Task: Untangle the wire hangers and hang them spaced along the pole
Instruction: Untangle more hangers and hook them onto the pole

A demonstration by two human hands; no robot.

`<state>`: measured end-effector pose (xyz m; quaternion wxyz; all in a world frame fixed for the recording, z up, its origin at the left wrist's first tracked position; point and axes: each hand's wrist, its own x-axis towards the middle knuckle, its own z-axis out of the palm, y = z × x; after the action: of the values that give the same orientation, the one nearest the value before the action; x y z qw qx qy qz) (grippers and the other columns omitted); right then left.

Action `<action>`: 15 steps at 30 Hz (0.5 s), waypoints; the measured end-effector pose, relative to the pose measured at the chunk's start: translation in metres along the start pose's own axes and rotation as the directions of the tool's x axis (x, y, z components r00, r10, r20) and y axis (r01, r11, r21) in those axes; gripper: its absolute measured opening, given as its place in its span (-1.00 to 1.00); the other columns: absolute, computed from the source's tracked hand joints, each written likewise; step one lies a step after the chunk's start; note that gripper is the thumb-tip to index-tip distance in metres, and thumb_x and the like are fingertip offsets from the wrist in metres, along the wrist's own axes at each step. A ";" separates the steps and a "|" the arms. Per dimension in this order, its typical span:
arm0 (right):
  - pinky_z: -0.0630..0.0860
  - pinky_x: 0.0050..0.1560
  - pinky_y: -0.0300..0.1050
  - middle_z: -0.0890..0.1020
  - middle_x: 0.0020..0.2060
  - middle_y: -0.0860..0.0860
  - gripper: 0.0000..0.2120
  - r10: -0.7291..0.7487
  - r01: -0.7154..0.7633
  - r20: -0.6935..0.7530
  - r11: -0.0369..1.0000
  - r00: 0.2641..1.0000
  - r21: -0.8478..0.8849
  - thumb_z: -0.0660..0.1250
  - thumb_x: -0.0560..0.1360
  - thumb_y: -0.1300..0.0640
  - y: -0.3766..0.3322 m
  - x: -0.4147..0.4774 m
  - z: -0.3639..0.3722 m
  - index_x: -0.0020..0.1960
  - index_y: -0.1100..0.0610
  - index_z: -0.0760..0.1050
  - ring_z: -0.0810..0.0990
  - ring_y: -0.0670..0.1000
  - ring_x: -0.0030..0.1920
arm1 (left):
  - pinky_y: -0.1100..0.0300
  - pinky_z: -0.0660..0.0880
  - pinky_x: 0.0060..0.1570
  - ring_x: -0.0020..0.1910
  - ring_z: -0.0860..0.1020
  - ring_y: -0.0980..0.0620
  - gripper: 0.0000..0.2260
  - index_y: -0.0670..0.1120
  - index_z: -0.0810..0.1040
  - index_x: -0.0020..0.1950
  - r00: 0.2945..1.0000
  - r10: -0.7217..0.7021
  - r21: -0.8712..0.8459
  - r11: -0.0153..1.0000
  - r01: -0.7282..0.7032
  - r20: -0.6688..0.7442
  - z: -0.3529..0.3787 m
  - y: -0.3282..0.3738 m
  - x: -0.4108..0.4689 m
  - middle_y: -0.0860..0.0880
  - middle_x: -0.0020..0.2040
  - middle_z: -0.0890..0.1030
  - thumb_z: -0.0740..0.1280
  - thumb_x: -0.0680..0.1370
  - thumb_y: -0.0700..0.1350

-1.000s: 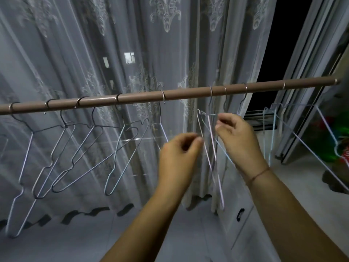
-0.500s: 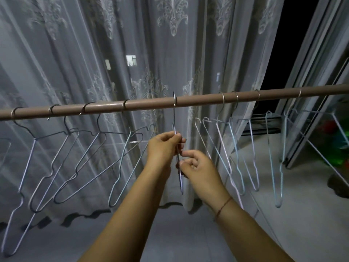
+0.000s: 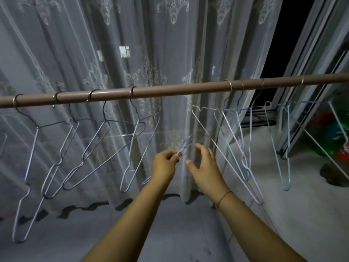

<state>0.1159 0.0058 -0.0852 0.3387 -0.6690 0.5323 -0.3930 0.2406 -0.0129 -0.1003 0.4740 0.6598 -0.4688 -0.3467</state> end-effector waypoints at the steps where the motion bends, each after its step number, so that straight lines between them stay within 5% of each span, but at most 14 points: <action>1: 0.17 0.34 -0.25 0.21 0.43 -0.02 -0.48 -0.048 0.049 0.012 0.993 0.999 -0.110 0.25 0.51 0.12 0.005 -0.002 0.000 0.43 0.08 0.17 0.22 -0.04 0.41 | 0.14 0.44 -0.20 -0.22 0.57 -0.05 -0.87 -0.01 0.64 -0.16 0.999 0.037 0.092 0.995 -0.039 0.024 -0.002 -0.011 -0.003 -0.10 -0.23 0.65 0.31 0.53 -0.13; 4: 0.10 0.46 -0.10 0.23 0.44 0.01 -0.46 -0.092 0.126 0.107 0.919 0.990 -0.374 0.25 0.51 0.07 0.019 -0.004 -0.002 0.44 0.07 0.17 0.17 0.03 0.45 | 0.22 0.38 -0.09 -0.04 0.58 -0.04 -0.85 -0.03 0.66 -0.09 0.986 0.131 0.252 0.956 -0.153 0.102 -0.010 -0.028 -0.008 -0.11 -0.07 0.65 0.29 0.54 -0.14; 6: 0.31 0.36 -0.01 0.48 0.27 0.04 -0.64 -0.007 0.081 0.184 0.914 0.983 -0.398 0.24 0.51 0.07 0.025 -0.007 -0.004 0.29 0.04 0.37 0.42 0.06 0.29 | 0.25 0.36 -0.02 0.02 0.53 0.00 -0.85 -0.05 0.65 -0.07 0.983 0.155 0.201 0.964 -0.172 0.098 -0.017 -0.030 -0.014 -0.11 0.00 0.60 0.27 0.55 -0.16; 8: 0.51 0.11 0.04 0.62 -0.07 0.07 -0.86 0.075 -0.011 0.222 0.960 0.972 -0.279 0.23 0.51 0.14 0.026 -0.015 -0.008 0.04 0.06 0.48 0.60 0.06 -0.03 | 0.33 0.36 -0.03 0.05 0.52 0.01 -0.84 -0.08 0.66 -0.07 0.982 0.181 0.147 0.972 -0.186 0.044 -0.022 -0.031 -0.018 -0.11 0.02 0.59 0.27 0.55 -0.20; 10: 0.58 -0.07 0.04 0.60 -0.28 0.07 -0.88 0.118 -0.089 0.230 0.987 0.966 -0.134 0.20 0.50 0.24 0.026 -0.024 -0.014 -0.10 0.08 0.48 0.59 0.04 -0.28 | 0.33 0.39 0.02 0.06 0.52 0.01 -0.85 -0.09 0.66 -0.06 0.981 0.196 0.121 0.973 -0.195 -0.002 -0.021 -0.032 -0.021 -0.11 0.02 0.58 0.29 0.54 -0.21; 15: 0.47 -0.48 -0.20 0.54 -0.37 0.11 -0.78 0.252 -0.328 0.376 0.933 0.892 0.151 0.06 0.56 0.36 0.010 -0.051 -0.043 0.08 0.22 0.43 0.48 -0.03 -0.47 | 0.22 0.35 0.18 0.15 0.48 -0.03 -0.89 -0.02 0.63 -0.07 0.971 0.237 0.107 0.965 -0.240 0.043 -0.006 -0.020 -0.031 -0.08 0.06 0.54 0.32 0.52 -0.19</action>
<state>0.0667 0.0520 -0.0820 0.5520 -0.6012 0.5129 -0.2662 0.2422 0.0208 -0.1170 0.4676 0.6188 -0.5704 -0.2701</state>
